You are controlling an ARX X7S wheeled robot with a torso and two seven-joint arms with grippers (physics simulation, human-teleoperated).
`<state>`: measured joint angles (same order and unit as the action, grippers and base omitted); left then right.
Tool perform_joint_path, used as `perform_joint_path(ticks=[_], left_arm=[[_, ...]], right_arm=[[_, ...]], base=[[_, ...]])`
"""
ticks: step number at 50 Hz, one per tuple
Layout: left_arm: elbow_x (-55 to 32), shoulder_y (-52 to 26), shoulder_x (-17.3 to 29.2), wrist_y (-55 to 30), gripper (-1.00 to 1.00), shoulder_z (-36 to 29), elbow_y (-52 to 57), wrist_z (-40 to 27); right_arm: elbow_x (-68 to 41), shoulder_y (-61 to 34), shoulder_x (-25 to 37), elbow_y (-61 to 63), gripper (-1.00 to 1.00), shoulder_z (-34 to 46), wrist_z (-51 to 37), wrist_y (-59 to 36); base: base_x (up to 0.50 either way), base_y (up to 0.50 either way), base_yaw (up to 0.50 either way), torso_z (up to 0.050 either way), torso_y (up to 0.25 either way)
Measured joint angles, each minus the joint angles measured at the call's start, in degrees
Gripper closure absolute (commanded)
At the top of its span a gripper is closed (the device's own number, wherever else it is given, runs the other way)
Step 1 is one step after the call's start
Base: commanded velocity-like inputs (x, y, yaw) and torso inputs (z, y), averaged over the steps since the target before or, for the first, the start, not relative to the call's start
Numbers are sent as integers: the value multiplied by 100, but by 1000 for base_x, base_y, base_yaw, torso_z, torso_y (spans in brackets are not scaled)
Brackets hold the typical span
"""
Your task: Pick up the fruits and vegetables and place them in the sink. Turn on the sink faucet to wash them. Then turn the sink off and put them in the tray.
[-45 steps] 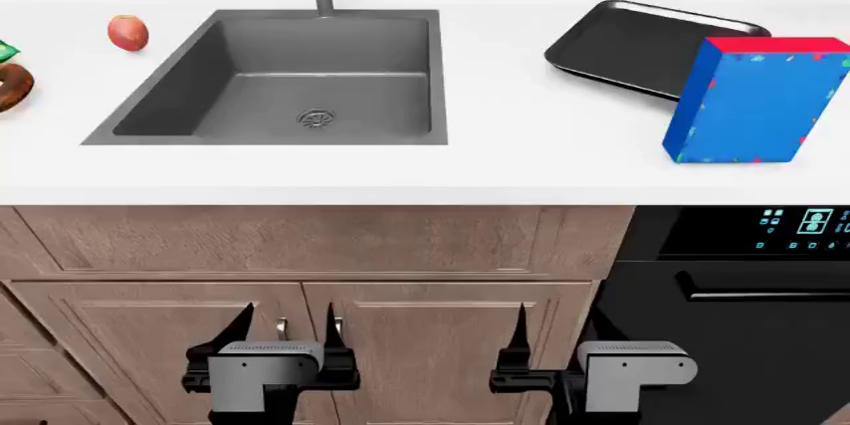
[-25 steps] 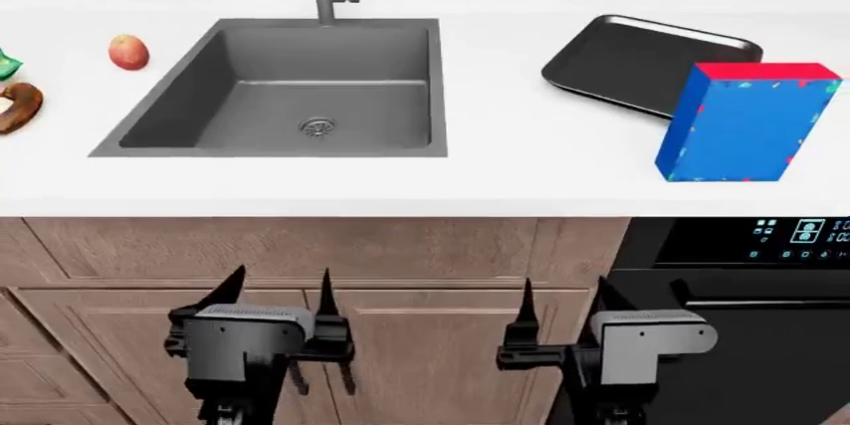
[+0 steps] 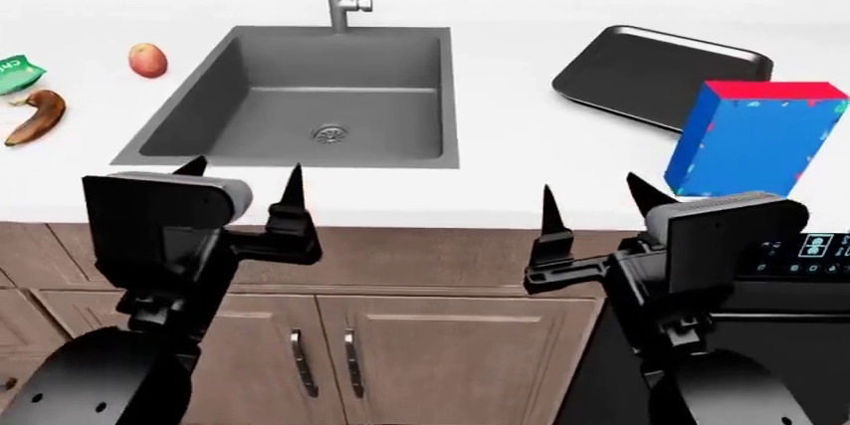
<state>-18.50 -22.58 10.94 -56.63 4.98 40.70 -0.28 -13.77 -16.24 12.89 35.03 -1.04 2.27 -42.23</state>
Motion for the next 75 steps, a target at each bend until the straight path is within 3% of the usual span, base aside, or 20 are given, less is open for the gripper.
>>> perform_joint_path(ticks=[20, 50, 75], left_arm=[[-486, -770, 432, -1049, -100, 247, 309, 206], [-641, -1124, 582, -1349, -100, 281, 410, 107], [-765, -1487, 729, -1767, -100, 90, 466, 9]], right_arm=[[-520, -1075, 298, 568, -100, -249, 28, -1454], [-836, -1384, 368, 669, -100, -247, 152, -1652], [-979, -1672, 527, 500, -100, 61, 226, -1991]], base=[[0, 0, 500, 50, 0], [44, 14, 500, 50, 0], [231, 410, 0, 2, 0]])
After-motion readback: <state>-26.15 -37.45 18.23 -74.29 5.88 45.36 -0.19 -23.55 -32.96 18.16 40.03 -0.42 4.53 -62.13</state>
